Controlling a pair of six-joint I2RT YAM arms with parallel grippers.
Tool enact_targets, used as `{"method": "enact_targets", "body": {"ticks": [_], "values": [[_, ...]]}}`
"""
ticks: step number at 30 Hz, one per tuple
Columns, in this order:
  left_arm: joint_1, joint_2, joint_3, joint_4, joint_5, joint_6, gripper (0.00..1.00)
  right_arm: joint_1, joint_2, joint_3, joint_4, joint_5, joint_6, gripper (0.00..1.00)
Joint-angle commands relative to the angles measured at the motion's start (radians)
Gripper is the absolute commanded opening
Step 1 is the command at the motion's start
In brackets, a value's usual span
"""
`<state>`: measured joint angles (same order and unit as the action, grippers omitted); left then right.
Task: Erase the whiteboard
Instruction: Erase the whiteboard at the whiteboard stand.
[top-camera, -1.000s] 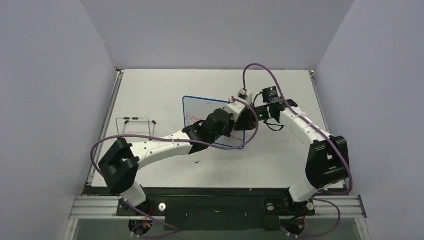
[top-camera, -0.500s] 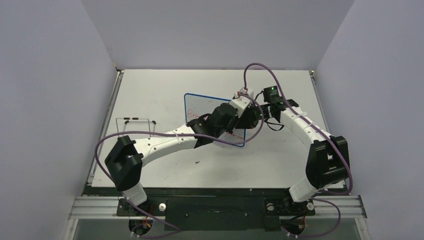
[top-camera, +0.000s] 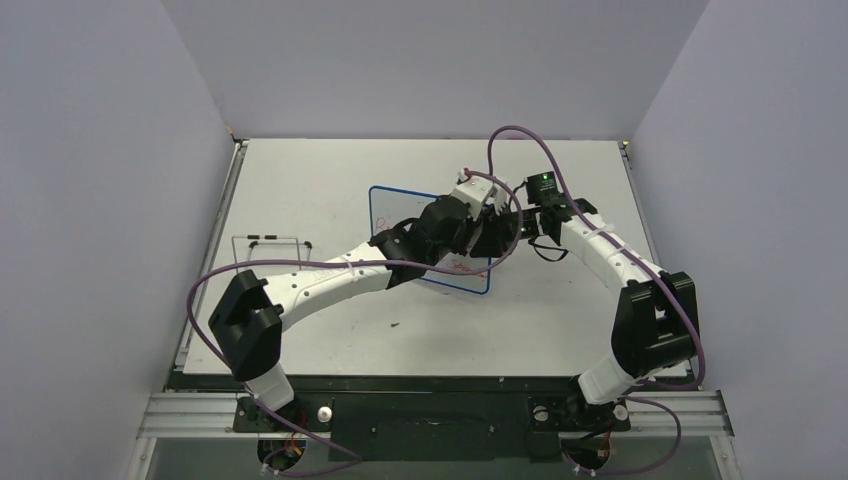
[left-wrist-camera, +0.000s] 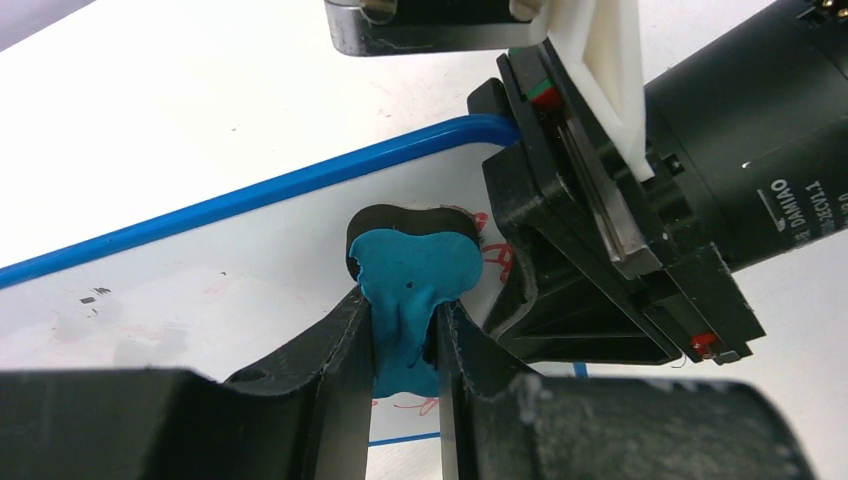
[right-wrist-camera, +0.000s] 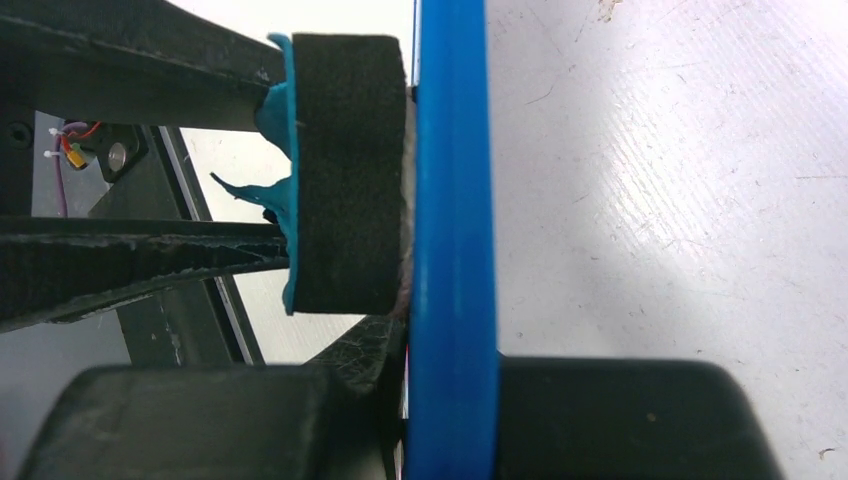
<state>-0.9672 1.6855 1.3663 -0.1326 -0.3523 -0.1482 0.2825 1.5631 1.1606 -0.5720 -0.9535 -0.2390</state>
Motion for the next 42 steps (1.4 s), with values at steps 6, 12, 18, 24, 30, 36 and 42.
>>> {"method": "enact_targets", "body": {"ticks": [6,12,18,24,30,36,42], "values": [[0.042,-0.041,-0.066,0.108,-0.084,-0.107,0.00,0.029,-0.051,-0.002,-0.017,-0.095,-0.035,0.00],[0.085,-0.070,-0.129,0.108,-0.114,-0.185,0.00,0.030,-0.051,-0.002,-0.017,-0.095,-0.033,0.00],[0.079,-0.074,-0.156,0.176,-0.005,-0.133,0.00,0.028,-0.050,-0.002,-0.016,-0.095,-0.033,0.00],[0.032,-0.027,-0.095,0.185,0.077,-0.044,0.00,0.028,-0.050,-0.002,-0.016,-0.095,-0.034,0.00],[0.005,-0.002,-0.040,0.165,0.105,0.026,0.00,0.029,-0.049,-0.002,-0.017,-0.096,-0.034,0.00],[0.004,0.007,0.011,0.164,0.099,0.031,0.00,0.029,-0.047,-0.002,-0.017,-0.095,-0.034,0.00],[-0.003,0.019,0.058,0.143,0.128,0.044,0.00,0.028,-0.048,-0.002,-0.018,-0.094,-0.034,0.00]]}}
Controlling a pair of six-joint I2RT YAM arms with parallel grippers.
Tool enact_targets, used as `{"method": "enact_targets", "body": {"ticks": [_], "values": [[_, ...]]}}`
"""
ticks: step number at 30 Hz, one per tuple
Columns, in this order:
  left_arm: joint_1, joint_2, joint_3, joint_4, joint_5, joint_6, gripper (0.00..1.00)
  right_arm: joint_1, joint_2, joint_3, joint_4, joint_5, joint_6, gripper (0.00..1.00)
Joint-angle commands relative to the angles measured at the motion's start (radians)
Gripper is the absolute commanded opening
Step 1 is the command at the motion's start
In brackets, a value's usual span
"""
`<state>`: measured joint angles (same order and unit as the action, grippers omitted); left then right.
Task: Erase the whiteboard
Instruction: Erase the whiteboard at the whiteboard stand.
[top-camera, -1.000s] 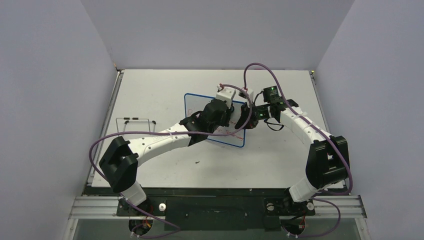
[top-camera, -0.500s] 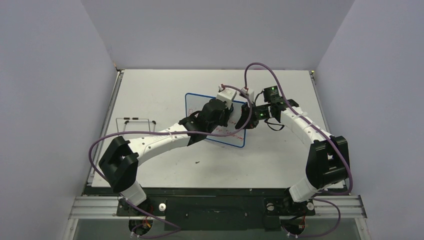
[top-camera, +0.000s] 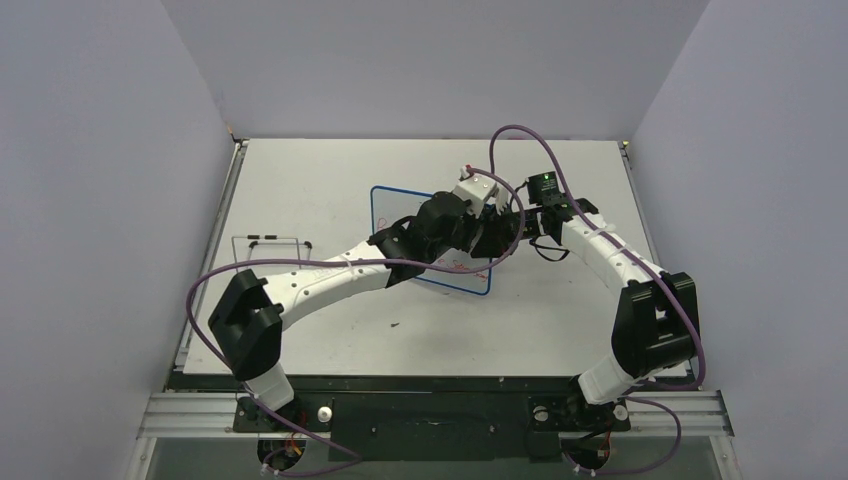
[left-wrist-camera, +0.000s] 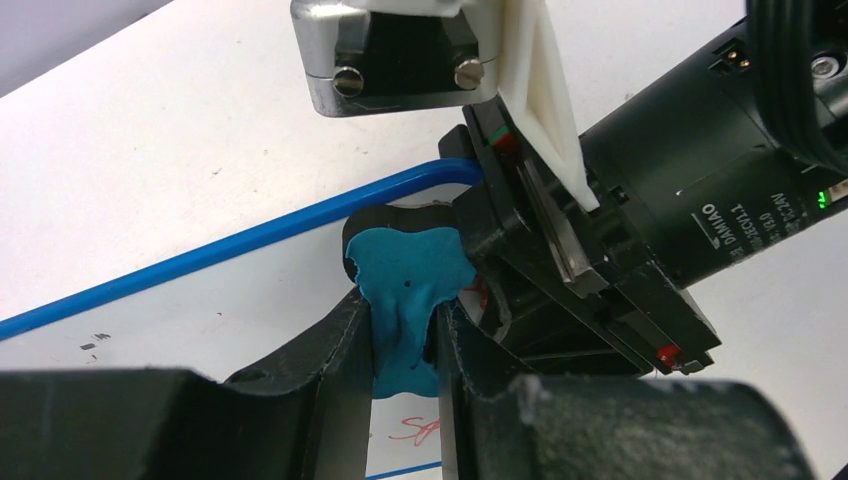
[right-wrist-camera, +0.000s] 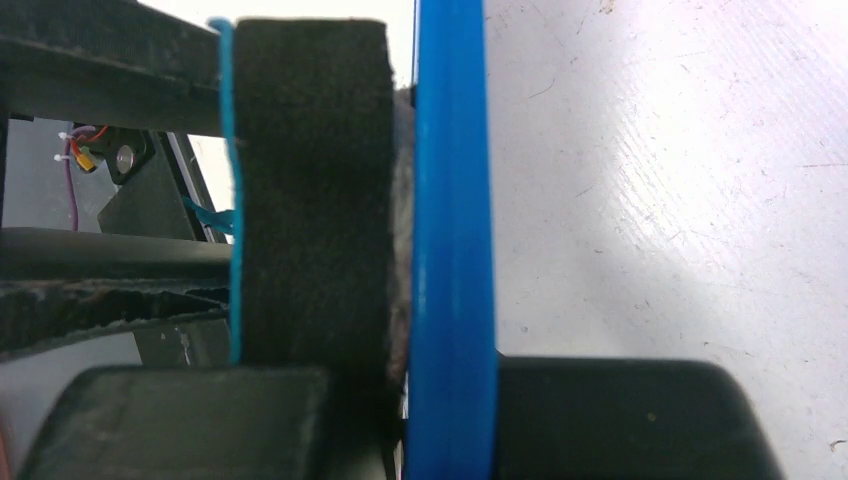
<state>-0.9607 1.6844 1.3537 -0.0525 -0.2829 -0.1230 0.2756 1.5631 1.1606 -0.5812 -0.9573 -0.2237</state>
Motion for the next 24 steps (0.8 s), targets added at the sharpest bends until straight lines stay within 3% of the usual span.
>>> {"method": "enact_targets", "body": {"ticks": [1,10,24], "values": [[-0.011,0.022,0.069,0.058,0.060,0.021,0.00,0.035,-0.047,-0.002,-0.009,-0.091,-0.049,0.00],[-0.040,0.026,0.010,-0.080,0.063,0.026,0.00,0.035,-0.046,-0.002,-0.009,-0.091,-0.051,0.00],[-0.069,-0.022,-0.115,-0.087,0.033,-0.018,0.00,0.037,-0.047,-0.003,-0.008,-0.090,-0.049,0.00]]}}
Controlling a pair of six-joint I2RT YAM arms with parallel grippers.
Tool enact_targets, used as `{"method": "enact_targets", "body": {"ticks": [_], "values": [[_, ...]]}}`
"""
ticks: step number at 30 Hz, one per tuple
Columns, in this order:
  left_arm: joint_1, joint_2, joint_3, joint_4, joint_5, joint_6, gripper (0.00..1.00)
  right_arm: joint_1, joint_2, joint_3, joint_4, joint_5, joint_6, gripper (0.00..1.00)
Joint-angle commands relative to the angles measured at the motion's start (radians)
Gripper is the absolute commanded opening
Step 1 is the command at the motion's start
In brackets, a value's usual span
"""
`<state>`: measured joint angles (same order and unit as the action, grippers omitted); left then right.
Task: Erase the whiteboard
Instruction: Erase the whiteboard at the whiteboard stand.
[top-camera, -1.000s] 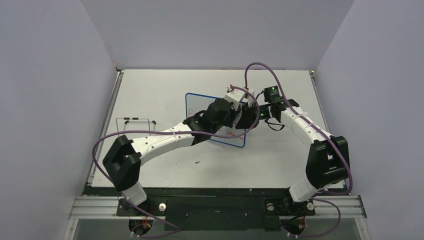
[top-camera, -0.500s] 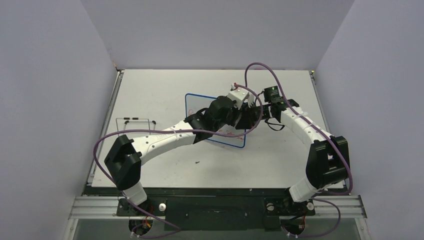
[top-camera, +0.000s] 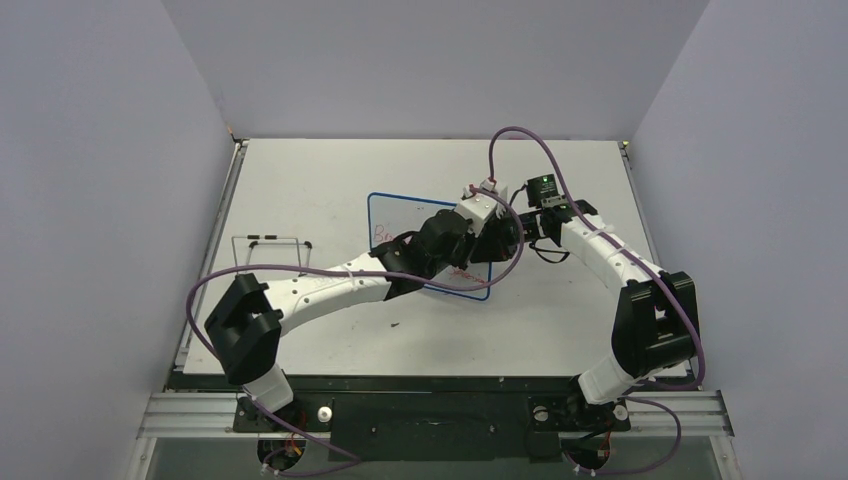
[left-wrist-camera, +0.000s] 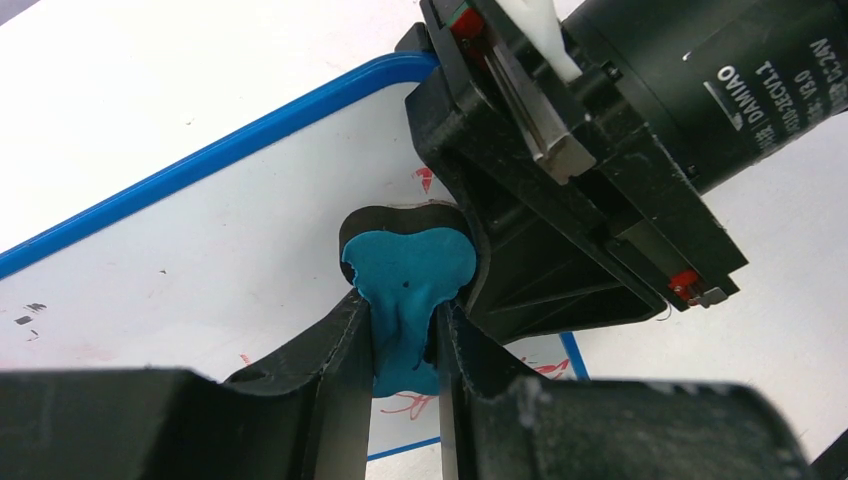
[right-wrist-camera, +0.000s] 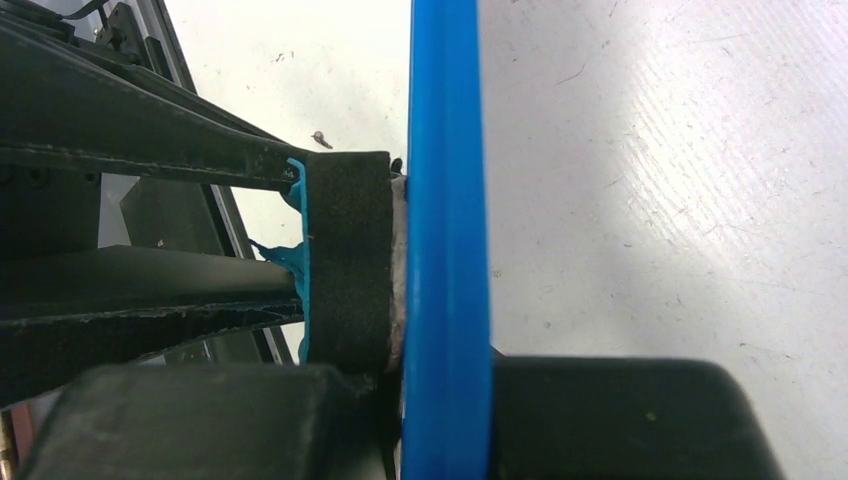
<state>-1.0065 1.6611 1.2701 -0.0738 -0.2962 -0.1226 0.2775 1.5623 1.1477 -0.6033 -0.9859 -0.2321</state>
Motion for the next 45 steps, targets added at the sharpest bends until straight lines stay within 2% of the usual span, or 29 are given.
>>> {"method": "enact_targets", "body": {"ticks": [1,6,13,19,32,37,45], "values": [[-0.022,-0.001,-0.025,-0.069,0.033,-0.021,0.00,0.035,-0.046,0.009,0.015,-0.062,-0.041,0.00],[0.026,-0.011,0.021,-0.086,-0.016,-0.048,0.00,0.035,-0.048,0.010,0.013,-0.062,-0.041,0.00],[0.165,-0.013,0.059,-0.115,-0.043,-0.100,0.00,0.034,-0.050,0.009,0.014,-0.063,-0.042,0.00],[0.243,-0.059,-0.042,-0.062,0.001,-0.152,0.00,0.033,-0.047,0.009,0.014,-0.064,-0.042,0.00],[0.476,-0.209,-0.345,0.206,0.108,-0.217,0.00,0.035,-0.044,0.009,0.014,-0.065,-0.043,0.00],[0.531,-0.223,-0.386,0.278,0.216,-0.230,0.00,0.035,-0.043,0.009,0.014,-0.065,-0.043,0.00],[0.601,-0.218,-0.393,0.349,0.295,-0.272,0.00,0.036,-0.042,0.009,0.013,-0.064,-0.044,0.00]]}}
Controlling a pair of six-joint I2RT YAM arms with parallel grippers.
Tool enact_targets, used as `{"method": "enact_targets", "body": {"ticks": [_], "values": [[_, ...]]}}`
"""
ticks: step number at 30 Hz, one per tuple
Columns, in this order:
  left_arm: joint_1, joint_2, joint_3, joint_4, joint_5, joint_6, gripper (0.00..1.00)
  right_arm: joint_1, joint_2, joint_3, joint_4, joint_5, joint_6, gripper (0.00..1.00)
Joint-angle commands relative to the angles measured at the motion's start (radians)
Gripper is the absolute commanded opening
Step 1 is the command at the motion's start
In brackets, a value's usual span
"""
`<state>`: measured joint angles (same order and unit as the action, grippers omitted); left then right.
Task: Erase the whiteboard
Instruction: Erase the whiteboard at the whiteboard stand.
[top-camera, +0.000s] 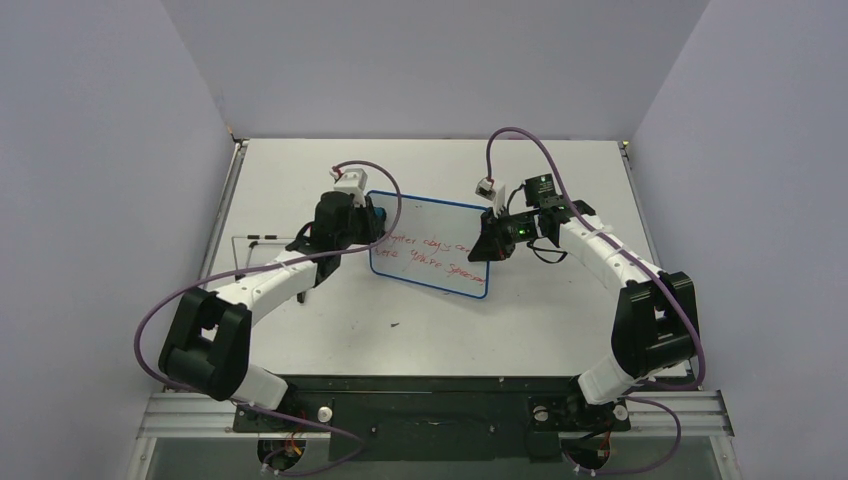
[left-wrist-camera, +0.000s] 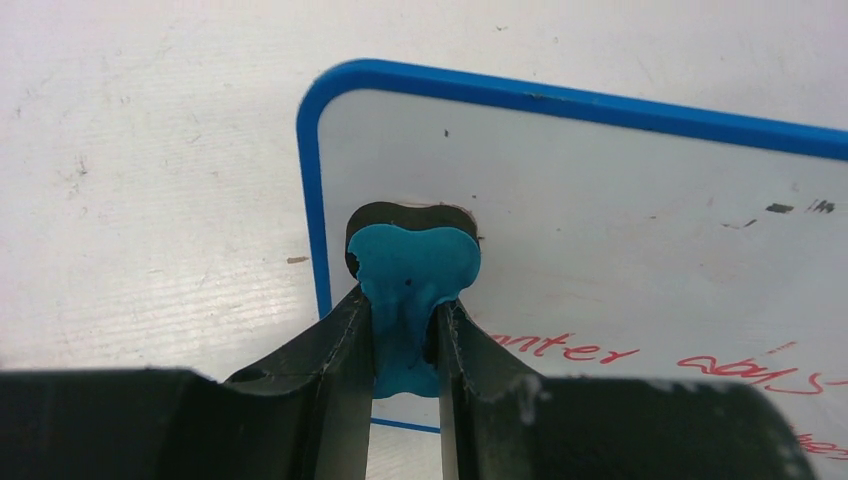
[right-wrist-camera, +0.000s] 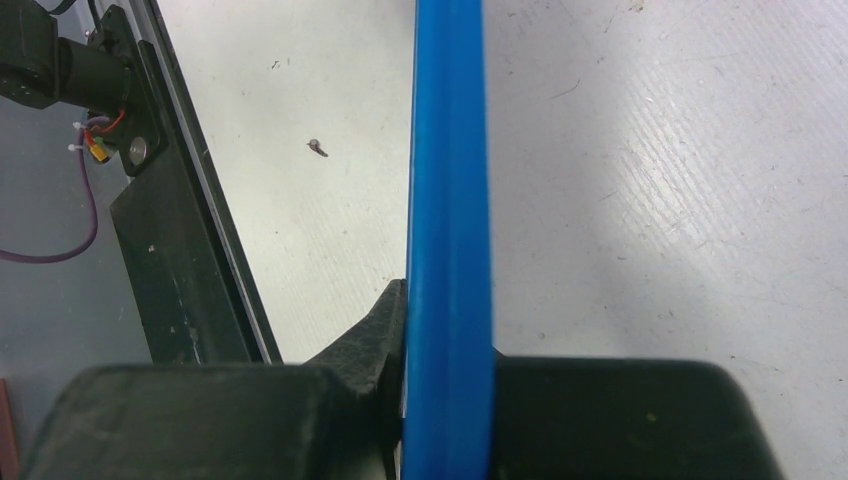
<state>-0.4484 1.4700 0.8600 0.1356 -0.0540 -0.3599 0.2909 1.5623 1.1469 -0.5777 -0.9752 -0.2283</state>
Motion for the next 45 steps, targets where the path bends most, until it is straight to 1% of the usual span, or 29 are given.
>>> {"method": "enact_targets", "body": {"ticks": [1,6,9,13,16,25,29,31,34,38,45], "values": [[0.047,-0.021,0.021,0.145,0.065,-0.037,0.00,0.023,-0.043,0.010,-0.012,-0.075,-0.048,0.00],[0.053,0.006,0.065,0.186,0.098,-0.038,0.00,0.023,-0.042,0.011,-0.013,-0.075,-0.048,0.00],[0.051,0.034,0.092,0.217,0.148,-0.047,0.00,0.024,-0.044,0.012,-0.012,-0.075,-0.048,0.00],[0.036,0.045,0.083,0.246,0.187,-0.056,0.00,0.023,-0.044,0.012,-0.013,-0.075,-0.048,0.00],[0.033,0.035,0.051,0.252,0.181,-0.061,0.00,0.022,-0.041,0.011,-0.012,-0.075,-0.048,0.00],[0.087,-0.035,-0.089,0.210,0.029,-0.100,0.00,0.024,-0.039,0.010,-0.012,-0.076,-0.048,0.00],[0.091,-0.042,-0.088,0.205,0.045,-0.093,0.00,0.025,-0.038,0.010,-0.012,-0.072,-0.050,0.00],[0.088,-0.041,-0.080,0.211,0.084,-0.087,0.00,0.025,-0.039,0.010,-0.013,-0.072,-0.050,0.00],[0.062,-0.038,-0.061,0.217,0.168,-0.069,0.00,0.025,-0.039,0.010,-0.013,-0.071,-0.049,0.00],[-0.002,-0.035,-0.030,0.190,0.219,-0.027,0.00,0.025,-0.039,0.010,-0.013,-0.072,-0.049,0.00],[-0.142,-0.046,0.008,0.171,0.181,-0.005,0.00,0.026,-0.038,0.010,-0.012,-0.072,-0.049,0.00]]}}
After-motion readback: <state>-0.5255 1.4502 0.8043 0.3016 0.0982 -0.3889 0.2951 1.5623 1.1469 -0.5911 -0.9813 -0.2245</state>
